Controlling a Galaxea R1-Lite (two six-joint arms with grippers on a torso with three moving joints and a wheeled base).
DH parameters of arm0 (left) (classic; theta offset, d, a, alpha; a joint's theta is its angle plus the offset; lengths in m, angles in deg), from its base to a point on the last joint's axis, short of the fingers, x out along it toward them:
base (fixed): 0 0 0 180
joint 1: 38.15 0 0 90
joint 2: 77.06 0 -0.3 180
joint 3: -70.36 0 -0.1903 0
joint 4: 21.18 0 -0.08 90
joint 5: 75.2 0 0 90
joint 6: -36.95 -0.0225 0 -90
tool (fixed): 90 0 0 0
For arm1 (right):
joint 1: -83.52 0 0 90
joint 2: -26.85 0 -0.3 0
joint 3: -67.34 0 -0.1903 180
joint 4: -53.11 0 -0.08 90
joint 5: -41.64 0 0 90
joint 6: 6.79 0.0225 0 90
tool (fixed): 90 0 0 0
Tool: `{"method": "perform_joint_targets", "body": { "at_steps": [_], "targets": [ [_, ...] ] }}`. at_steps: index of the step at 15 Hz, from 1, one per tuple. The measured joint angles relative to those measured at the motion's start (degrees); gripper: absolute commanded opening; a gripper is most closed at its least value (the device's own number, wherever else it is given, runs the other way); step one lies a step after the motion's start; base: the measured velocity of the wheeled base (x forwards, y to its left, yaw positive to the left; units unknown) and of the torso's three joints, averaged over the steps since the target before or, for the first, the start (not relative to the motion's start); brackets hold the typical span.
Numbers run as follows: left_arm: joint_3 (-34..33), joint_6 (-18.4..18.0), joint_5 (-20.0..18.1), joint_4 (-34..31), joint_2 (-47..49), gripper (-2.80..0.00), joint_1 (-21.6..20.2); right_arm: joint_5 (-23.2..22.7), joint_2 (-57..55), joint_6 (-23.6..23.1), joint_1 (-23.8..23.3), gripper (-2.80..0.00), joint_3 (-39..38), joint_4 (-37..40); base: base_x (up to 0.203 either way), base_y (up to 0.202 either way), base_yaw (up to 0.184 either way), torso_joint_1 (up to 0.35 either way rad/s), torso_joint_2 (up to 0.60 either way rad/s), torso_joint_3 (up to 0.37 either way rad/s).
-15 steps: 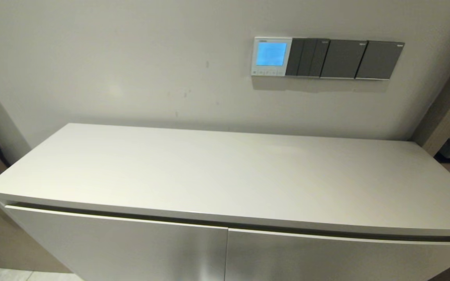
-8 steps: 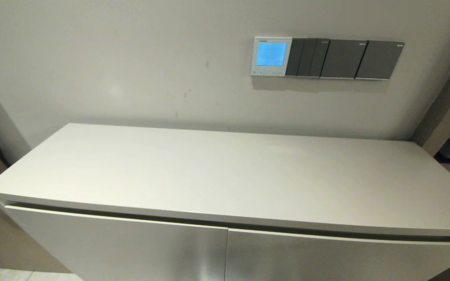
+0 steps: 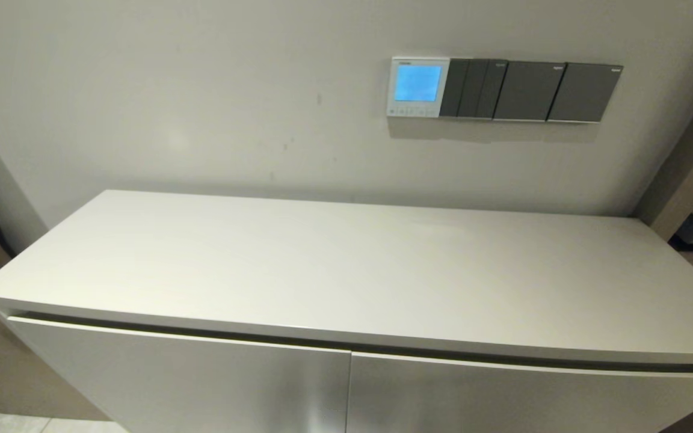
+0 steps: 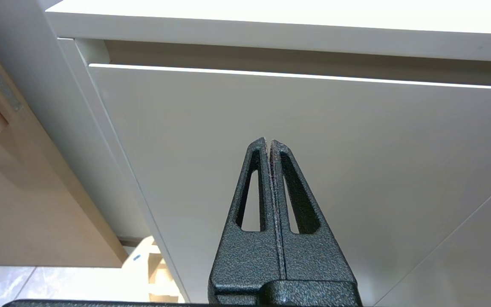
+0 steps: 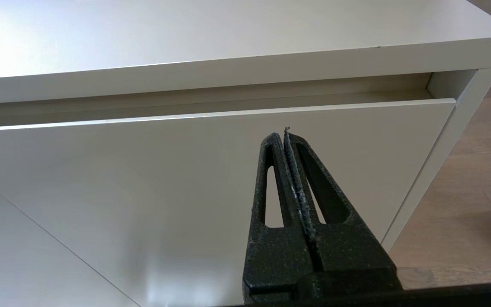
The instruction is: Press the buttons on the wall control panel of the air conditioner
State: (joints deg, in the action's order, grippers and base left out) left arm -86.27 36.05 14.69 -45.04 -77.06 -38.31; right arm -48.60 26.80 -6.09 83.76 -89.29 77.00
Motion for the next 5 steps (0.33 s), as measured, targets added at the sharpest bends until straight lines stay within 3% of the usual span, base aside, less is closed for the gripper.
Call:
{"method": "perform_joint_targets", "body": {
  "at_steps": [5],
  "targets": [
    [0.0,0.02,0.01,-0.04,0.0,-2.8,0.0,0.11,0.0,0.04,0.0,-2.8,0.0,0.0,0.0,0.0,0.0,0.0,0.0,0.0]
  ]
}}
